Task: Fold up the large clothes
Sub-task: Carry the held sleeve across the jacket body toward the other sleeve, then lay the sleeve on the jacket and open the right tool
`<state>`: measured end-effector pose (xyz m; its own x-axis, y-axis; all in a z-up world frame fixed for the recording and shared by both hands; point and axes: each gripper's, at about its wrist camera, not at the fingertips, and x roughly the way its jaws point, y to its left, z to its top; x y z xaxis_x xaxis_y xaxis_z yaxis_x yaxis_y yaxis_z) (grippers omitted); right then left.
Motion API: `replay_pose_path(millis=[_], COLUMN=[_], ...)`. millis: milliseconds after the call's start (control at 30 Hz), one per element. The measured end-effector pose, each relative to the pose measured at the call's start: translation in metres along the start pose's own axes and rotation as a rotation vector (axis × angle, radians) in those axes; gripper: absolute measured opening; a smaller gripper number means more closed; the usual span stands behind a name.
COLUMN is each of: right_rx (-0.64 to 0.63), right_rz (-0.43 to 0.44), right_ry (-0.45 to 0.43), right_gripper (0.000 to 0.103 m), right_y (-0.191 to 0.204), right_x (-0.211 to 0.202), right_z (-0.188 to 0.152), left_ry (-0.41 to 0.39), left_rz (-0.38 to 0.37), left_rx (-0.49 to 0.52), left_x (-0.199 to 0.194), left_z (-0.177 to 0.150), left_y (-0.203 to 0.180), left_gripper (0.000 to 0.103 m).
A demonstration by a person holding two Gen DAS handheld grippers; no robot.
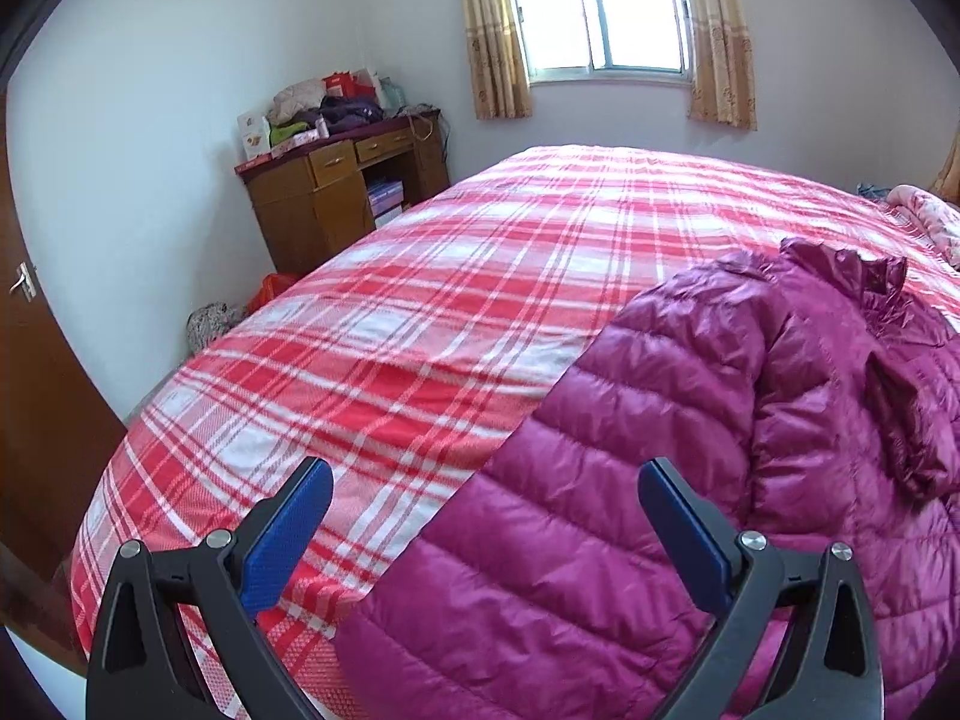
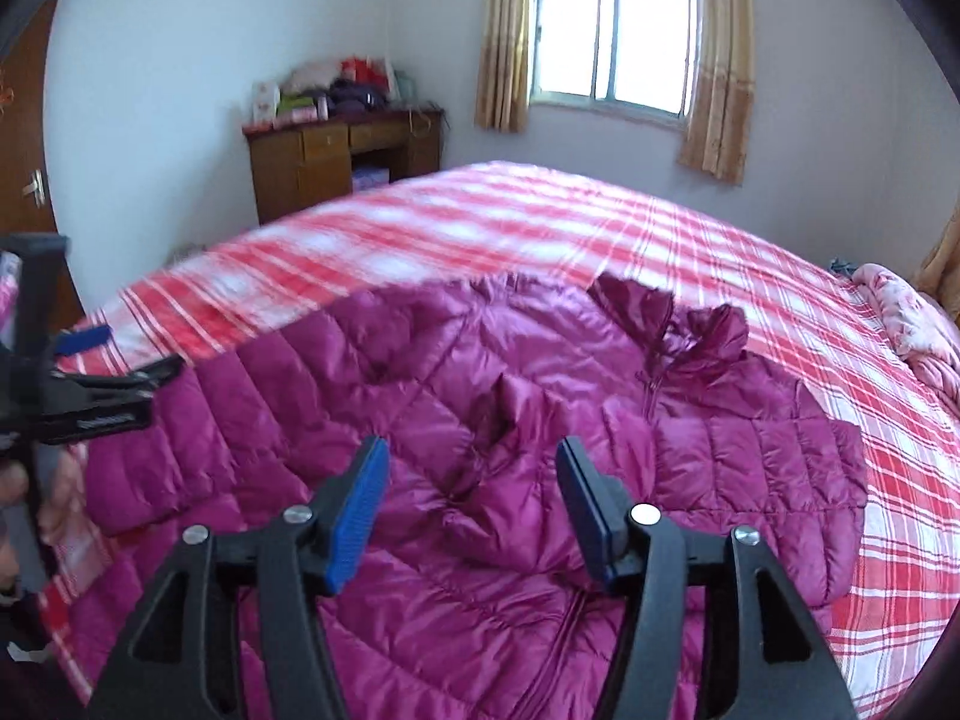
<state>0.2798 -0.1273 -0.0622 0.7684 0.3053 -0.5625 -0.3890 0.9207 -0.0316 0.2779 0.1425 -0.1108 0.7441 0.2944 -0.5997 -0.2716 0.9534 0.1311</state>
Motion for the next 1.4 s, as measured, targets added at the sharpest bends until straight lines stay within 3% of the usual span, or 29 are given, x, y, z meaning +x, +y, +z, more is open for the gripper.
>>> replay_pose_path(millis=[100, 200, 333, 400, 500, 600, 667, 767, 933, 1033, 1100, 1400], right_rx=[0.072, 0.231, 0.315, 0.297, 0.261, 0.144, 0.135, 0.225, 0.403, 0.526, 0.532, 0.425], right_rz=[-0.108, -0.248, -0.313, -0.311, -0.243, -0.237, -0.22, -0.197, -0.344, -0.395, -0.391, -0.369], right_ry=[-0.01, 0.044, 0.133, 0.185, 0.253, 0.286, 0.268, 0.16, 0.048, 0.07, 0.11, 0.227], right_gripper=[0.06, 0.055, 0.054, 0.054, 0.054, 0.054, 0.049, 0.045, 0.045, 0.04, 0.027, 0.026], right_y=[-0.031, -0.081, -0.116, -0.117, -0.104, -0.08, -0.078, -0.102, -0.169, -0.213, -0.224, -0.217], right_x=[-0.007, 0.005, 0.035, 0.052, 0.076, 0.088, 0.08, 0.054, 0.033, 0.043, 0.05, 0.091], right_z=[-0.002, -0.008, -0.021, -0.029, -0.04, -0.043, -0.039, -0.03, -0.015, -0.02, -0.026, -0.044], left_ry=[-0.027, -0.065, -0.039, -0.021, -0.025, -0.021, -0.013, 0.065, 0.15, 0.151, 0.147, 0.121], left_rz=[-0.049, -0.082, -0.147, -0.167, -0.155, -0.1, -0.036, -0.022, -0.068, -0.063, -0.058, -0.055], left_rx=[0.031, 0.055, 0.071, 0.084, 0.129, 0.188, 0.228, 0.236, 0.177, 0.179, 0.181, 0.112], left_x=[-0.011, -0.02, -0.015, -0.01, -0.003, 0.015, 0.031, 0.058, 0.078, 0.08, 0.081, 0.076], left_z=[0.014, 0.026, 0.038, 0.04, 0.036, 0.029, 0.023, 0.013, 0.011, 0.011, 0.011, 0.011], left_y=[-0.026, -0.059, -0.107, -0.129, -0.162, -0.187, -0.196, -0.197, -0.181, -0.18, -0.181, -0.17], left_gripper=[0.102, 0.102, 0.102, 0.102, 0.102, 0.102, 0.102, 0.102, 0.102, 0.102, 0.102, 0.102])
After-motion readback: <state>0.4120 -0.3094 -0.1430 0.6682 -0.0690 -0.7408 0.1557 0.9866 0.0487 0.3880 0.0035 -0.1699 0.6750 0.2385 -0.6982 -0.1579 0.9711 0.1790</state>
